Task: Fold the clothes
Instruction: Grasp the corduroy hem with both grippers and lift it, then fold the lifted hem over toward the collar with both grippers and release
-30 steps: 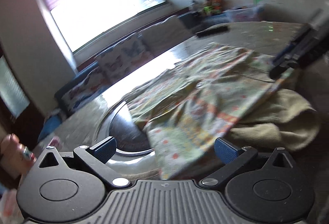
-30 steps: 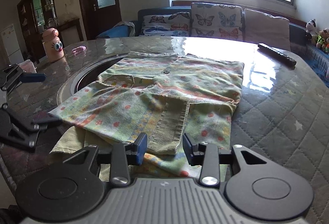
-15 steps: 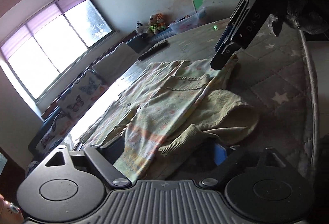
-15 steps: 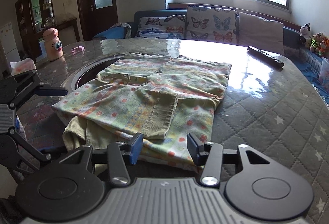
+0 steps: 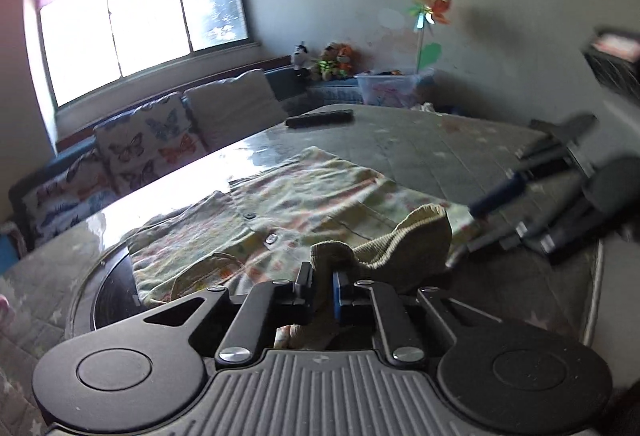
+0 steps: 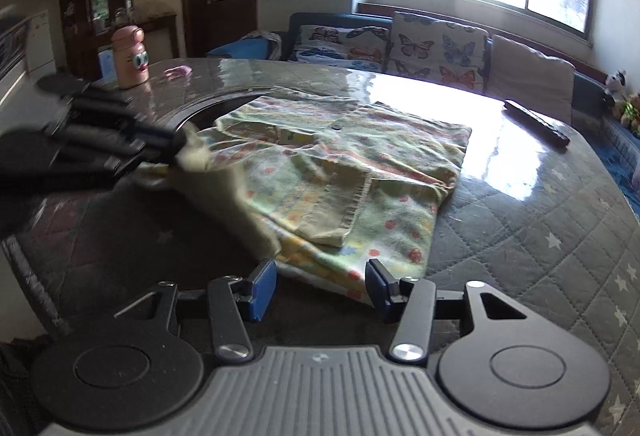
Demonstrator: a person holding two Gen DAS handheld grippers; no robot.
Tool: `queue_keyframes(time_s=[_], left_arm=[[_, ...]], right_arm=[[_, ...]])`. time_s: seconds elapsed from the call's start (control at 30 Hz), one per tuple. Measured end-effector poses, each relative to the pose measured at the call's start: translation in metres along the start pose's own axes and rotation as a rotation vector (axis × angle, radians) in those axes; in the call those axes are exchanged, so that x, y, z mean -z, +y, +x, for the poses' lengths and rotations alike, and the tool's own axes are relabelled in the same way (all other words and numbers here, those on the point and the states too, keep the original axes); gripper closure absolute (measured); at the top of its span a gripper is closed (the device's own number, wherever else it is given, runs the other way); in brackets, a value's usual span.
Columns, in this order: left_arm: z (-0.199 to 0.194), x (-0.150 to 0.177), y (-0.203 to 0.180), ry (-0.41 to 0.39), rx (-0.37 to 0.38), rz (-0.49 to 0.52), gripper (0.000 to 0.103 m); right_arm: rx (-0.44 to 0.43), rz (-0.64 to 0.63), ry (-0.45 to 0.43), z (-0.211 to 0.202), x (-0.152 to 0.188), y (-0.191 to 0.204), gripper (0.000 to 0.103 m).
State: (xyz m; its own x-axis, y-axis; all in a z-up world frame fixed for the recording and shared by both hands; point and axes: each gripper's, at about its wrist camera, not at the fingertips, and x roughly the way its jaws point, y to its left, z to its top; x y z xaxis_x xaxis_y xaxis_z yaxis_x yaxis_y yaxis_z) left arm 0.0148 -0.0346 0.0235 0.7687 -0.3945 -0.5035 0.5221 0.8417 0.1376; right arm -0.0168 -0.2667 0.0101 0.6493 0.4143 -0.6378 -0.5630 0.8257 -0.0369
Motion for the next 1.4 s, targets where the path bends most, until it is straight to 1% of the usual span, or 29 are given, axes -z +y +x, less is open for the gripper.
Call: queue_keyframes(time_s=[0.1,0.2,0.27,0.3,0.33,0.37,0.4,0.43,0.47,0.5,0.53,0.63,0.77,0.83,0.87,0.93,1.03,1.13,1.23,1.4], left_arm=[[0.005,-0.006,0.007,0.008,0.019,-0.042,0.093],[0.004,-0.007,0.008,0.010,0.021,-0.043,0.093],[0.003,-0.005,0.009,0.016,0.024,-0.046,0.092],[0.002,-0.004,0.010,0.020,0.024,-0.046,0.090],[0.000,-0.004,0.012,0.024,0.025,-0.048,0.088],[-0.002,-0.003,0.013,0.024,0.021,-0.048,0.088],[-0.005,-0.001,0.015,0.022,0.014,-0.045,0.084],[-0.009,0.001,0.017,0.019,0.004,-0.038,0.071],[-0.014,0.004,0.018,0.015,-0.008,-0.029,0.062],[-0.019,0.007,0.019,0.011,-0.022,-0.015,0.048],[-0.023,0.011,0.019,0.008,-0.037,0.005,0.046],[-0.030,0.023,0.017,0.020,-0.090,0.086,0.043],[-0.022,0.035,0.019,0.049,-0.144,0.158,0.043],[-0.015,0.041,0.019,0.061,-0.175,0.198,0.044],[-0.012,0.044,0.020,0.068,-0.189,0.213,0.047],[-0.006,0.048,0.021,0.084,-0.206,0.231,0.077],[-0.010,0.049,0.020,0.078,-0.213,0.229,0.091],[-0.025,0.044,0.016,0.046,-0.205,0.209,0.094],[-0.048,0.040,0.012,0.023,-0.187,0.192,0.094],[-0.099,0.031,0.001,0.014,-0.122,0.143,0.094]], right_arm=[[-0.009,-0.049,-0.032,0.004,-0.003,0.011,0.051],[-0.041,-0.034,-0.058,0.014,-0.011,0.014,0.052],[-0.061,-0.021,-0.058,0.025,-0.017,0.015,0.059],[-0.072,-0.010,-0.056,0.029,-0.019,0.014,0.064],[-0.087,0.007,-0.052,0.033,-0.022,0.013,0.081],[-0.098,0.030,-0.050,0.035,-0.024,0.010,0.085],[-0.104,0.051,-0.053,0.036,-0.026,0.008,0.086],[-0.107,0.066,-0.060,0.036,-0.029,0.005,0.087],[-0.108,0.081,-0.070,0.034,-0.031,0.002,0.089],[-0.111,0.098,-0.077,0.033,-0.034,-0.001,0.090],[-0.114,0.112,-0.082,0.033,-0.037,-0.003,0.091],[-0.107,0.117,-0.108,0.030,-0.045,-0.006,0.091],[-0.105,0.123,-0.121,0.032,-0.049,-0.006,0.092],[-0.103,0.124,-0.126,0.033,-0.049,-0.006,0.093],[-0.104,0.129,-0.129,0.032,-0.049,-0.005,0.093],[-0.102,0.135,-0.135,0.030,-0.047,-0.005,0.094],[-0.103,0.141,-0.151,0.025,-0.044,-0.003,0.095],[-0.103,0.141,-0.173,0.014,-0.042,-0.001,0.095],[-0.123,0.143,-0.199,-0.005,-0.041,0.001,0.095],[-0.160,0.108,-0.235,-0.058,-0.034,0.016,0.095]])
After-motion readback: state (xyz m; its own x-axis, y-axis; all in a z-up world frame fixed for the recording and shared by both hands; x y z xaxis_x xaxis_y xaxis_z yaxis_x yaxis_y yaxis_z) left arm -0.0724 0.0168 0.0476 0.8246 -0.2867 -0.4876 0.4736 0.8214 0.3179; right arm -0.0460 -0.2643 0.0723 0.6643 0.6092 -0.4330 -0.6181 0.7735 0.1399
